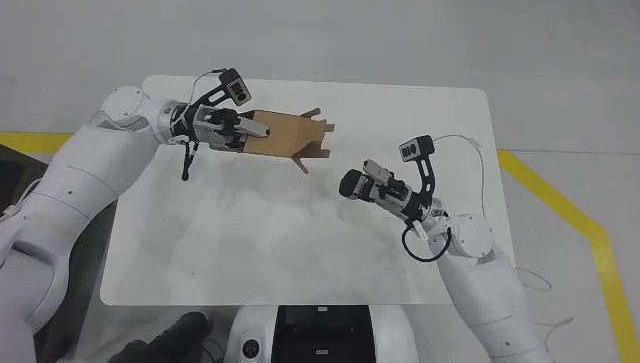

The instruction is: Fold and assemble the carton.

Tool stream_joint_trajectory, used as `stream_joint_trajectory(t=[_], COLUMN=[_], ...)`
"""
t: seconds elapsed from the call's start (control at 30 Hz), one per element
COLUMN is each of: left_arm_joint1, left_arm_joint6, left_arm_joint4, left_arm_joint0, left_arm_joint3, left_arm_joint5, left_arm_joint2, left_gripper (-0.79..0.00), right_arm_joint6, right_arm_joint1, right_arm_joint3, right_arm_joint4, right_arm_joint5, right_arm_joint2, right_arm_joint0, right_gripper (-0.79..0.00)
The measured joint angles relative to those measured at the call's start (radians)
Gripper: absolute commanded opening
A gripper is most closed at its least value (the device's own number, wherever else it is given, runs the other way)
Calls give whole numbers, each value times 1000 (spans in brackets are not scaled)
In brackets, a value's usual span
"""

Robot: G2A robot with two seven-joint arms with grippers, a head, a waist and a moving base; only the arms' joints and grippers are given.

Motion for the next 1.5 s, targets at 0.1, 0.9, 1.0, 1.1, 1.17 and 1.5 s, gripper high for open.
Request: stream_joint_trajectory(t=[0.1, 0.9, 1.0, 1.1, 1.17, 1.5], left_arm_joint1=[0, 10, 16, 26, 36, 58], left_arm_joint6=[0, 7, -1, 0, 0, 0], left_arm_joint4=[0, 70, 154, 233, 265, 155], left_arm_joint0=[0, 2, -12, -25, -34, -38], left_arm_joint3=[0, 28, 2, -36, -70, -152], left_arm_joint5=[0, 18, 2, -38, -75, -73], left_arm_joint2=[0, -46, -51, -38, -22, 13], left_gripper=[-785, -785, -785, -785, -785, -785], right_arm_joint6=[0, 9, 25, 75, 112, 160], right_arm_joint1=[0, 16, 22, 28, 32, 38], right_arm_joint3=[0, -7, -11, -5, 10, 58], right_arm_joint4=[0, -143, -154, -144, -124, -82], right_arm_joint5=[0, 68, 88, 122, 131, 107], right_arm_joint2=[0, 18, 33, 37, 38, 50], right_arm_joint0=[0, 55, 62, 69, 74, 78], right_gripper=[0, 0, 0, 0, 0, 0])
